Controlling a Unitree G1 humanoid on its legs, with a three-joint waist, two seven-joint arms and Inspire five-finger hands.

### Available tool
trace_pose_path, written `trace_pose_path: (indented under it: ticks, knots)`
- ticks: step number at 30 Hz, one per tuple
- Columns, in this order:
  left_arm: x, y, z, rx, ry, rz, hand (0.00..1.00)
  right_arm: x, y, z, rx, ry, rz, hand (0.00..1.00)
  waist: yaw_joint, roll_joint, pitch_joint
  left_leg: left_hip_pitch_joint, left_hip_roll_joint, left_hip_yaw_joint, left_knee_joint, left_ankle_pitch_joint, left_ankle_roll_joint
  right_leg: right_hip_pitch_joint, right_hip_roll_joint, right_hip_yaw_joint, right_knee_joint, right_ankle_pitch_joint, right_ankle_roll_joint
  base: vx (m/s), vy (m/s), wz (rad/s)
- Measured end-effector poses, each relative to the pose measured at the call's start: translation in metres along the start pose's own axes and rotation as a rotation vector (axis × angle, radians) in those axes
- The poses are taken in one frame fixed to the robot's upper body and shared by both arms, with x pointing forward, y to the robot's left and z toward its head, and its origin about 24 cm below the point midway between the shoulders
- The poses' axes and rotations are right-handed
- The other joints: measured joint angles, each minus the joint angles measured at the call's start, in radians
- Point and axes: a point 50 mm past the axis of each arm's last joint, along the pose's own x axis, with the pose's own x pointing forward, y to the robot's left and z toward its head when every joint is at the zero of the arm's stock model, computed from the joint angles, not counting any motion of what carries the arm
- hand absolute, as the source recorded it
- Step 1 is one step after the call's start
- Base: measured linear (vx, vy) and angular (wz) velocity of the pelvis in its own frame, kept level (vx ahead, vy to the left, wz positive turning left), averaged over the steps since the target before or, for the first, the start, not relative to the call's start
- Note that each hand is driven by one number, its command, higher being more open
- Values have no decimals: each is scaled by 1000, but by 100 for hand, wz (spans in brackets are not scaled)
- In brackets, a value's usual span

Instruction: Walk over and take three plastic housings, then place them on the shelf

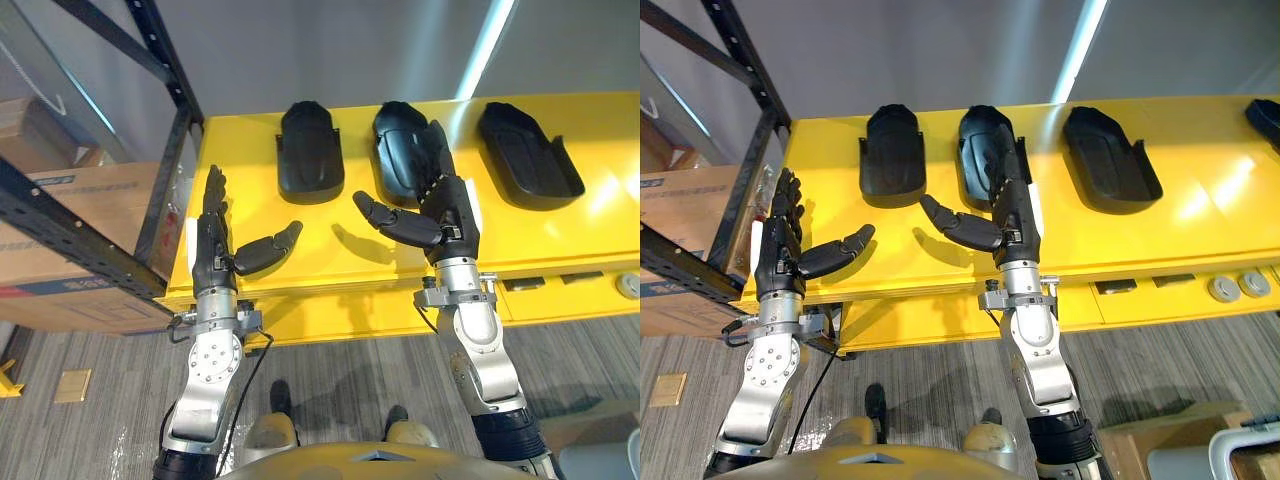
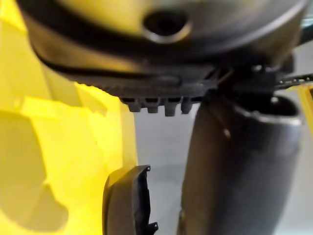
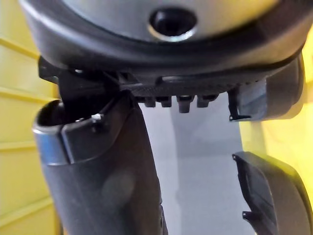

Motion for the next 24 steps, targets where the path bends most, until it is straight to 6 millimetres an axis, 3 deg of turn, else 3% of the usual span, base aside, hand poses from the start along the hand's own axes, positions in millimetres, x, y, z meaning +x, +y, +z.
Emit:
trace_pose_path:
  ticks: [3,4,12,17,24]
  knots:
    - [-3,-2,0,-65,1,-36,100,0,-2,-1,4,3,-22,100,1,0,-14,-4,-3,-9,0,1,1,6,0,-10,-7,2,2,9,-9,10]
    - [-4,-2,8,-293,-54,-5,100,-5,-17,-14,-22,65,-81,100,-4,-11,-70,9,2,3,0,-5,-4,15,2,-7,-9,3,4,0,0,0]
    - [-4,-1,8,-290,-56,1,100,-10,-21,-17,-27,83,-89,100,-4,-15,-79,8,0,-4,0,7,-1,15,1,-7,-5,3,4,0,0,2]
    - [-3,9,7,-281,-59,46,100,-11,-36,-14,-53,75,-120,100,-4,-14,-79,2,1,-8,0,0,-7,14,1,-9,0,1,3,0,0,2]
    - [-3,16,5,-262,-45,70,100,15,-58,13,-132,-45,-104,100,4,-17,-60,-14,7,6,0,-3,0,2,3,-14,0,-6,3,1,-1,3]
